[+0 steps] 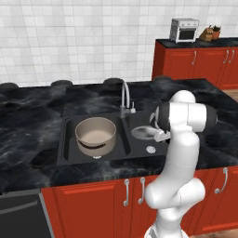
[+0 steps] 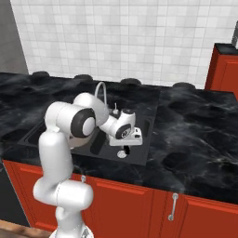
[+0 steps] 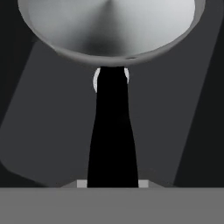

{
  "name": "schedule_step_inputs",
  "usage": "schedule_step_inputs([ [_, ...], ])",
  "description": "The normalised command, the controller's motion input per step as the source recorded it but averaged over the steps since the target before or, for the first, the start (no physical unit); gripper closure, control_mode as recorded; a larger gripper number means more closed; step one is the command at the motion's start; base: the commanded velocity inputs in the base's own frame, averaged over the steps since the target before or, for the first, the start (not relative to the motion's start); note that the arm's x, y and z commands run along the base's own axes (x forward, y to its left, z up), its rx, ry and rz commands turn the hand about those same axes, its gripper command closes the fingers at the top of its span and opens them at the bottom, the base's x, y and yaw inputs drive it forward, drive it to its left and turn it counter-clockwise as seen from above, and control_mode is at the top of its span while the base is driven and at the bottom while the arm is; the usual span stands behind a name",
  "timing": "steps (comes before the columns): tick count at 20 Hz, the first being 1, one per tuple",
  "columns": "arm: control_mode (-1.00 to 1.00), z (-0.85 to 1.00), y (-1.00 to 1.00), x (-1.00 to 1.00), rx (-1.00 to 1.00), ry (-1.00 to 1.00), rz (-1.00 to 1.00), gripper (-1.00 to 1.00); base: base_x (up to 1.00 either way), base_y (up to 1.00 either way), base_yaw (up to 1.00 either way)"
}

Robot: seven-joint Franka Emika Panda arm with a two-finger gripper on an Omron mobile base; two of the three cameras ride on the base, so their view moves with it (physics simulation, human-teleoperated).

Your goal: Move the pot and pan from the stove into the sink.

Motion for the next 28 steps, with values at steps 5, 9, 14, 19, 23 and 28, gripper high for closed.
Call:
schedule_step_inputs([
  [5,-1.00,-0.40,0.00,0.65,0.00,0.01,0.00,1.00,0.00,0.00,0.00],
  [9,-1.00,-0.48,0.00,0.63,-0.03,0.03,0.00,1.00,0.00,0.00,0.00],
  [14,-1.00,-0.49,0.00,0.55,-0.03,0.03,0.00,1.00,0.00,0.00,0.00],
  [19,-1.00,0.01,0.00,0.10,0.01,0.00,-0.01,-1.00,0.00,0.00,0.00],
  [23,-1.00,0.89,0.06,0.23,0.08,-0.12,-0.06,-1.00,0.00,0.00,0.00],
  [28,-1.00,1.00,0.15,0.20,0.08,-0.10,-0.02,-1.00,0.00,0.00,0.00],
])
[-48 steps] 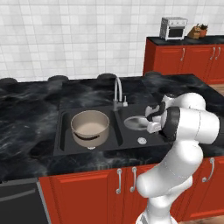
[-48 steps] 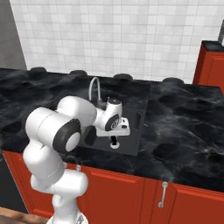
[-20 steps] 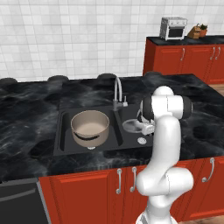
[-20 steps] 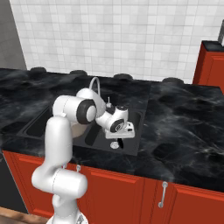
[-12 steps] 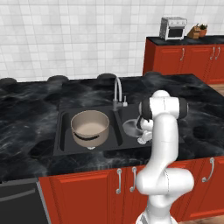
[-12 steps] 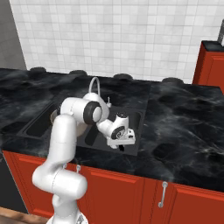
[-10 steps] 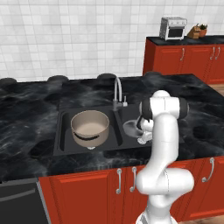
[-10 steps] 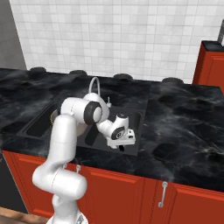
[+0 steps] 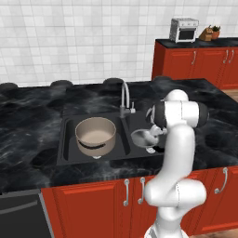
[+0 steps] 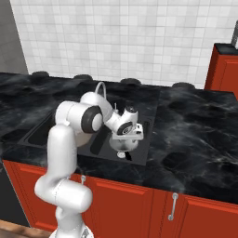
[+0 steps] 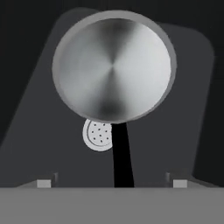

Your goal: Move the pot and pan from the stove into the sink.

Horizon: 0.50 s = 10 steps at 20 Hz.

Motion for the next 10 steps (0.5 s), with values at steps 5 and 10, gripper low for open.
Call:
schedule_step_inputs([
  [5,-1.00,0.94,0.01,-0.32,0.05,-0.09,0.00,-1.00,0.00,0.00,0.00],
  [10,-1.00,0.75,-0.04,-0.70,0.04,-0.23,0.04,-1.00,0.00,0.00,0.00],
])
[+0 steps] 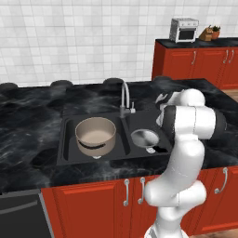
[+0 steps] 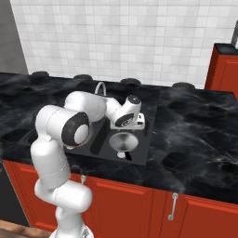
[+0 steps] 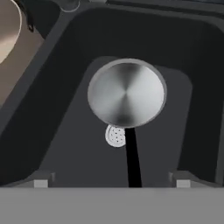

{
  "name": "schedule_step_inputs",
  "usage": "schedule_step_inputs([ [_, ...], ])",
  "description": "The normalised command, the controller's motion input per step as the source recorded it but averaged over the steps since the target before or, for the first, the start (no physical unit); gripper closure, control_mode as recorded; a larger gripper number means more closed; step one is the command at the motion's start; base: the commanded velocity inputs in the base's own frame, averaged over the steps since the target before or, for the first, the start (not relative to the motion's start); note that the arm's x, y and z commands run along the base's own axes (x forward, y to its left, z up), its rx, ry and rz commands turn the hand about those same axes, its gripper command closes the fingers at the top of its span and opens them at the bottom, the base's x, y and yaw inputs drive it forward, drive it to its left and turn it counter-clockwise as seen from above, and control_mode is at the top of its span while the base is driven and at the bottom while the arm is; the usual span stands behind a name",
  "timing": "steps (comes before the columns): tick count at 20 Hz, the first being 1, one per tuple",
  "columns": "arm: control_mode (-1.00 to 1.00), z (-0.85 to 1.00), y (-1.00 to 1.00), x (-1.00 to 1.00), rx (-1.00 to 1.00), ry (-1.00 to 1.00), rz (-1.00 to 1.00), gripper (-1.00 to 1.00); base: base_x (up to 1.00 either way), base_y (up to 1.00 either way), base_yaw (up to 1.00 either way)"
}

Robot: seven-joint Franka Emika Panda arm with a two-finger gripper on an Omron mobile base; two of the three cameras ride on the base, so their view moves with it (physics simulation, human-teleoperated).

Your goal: Move the pot and pan from the stove into the sink.

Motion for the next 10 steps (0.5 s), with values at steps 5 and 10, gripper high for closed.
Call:
schedule_step_inputs([
  [5,-1.00,0.49,-0.07,-0.61,0.09,-0.38,0.04,-1.00,0.00,0.00,0.00],
  [10,-1.00,0.41,-0.07,-0.61,0.13,-0.42,0.00,-1.00,0.00,0.00,0.00],
])
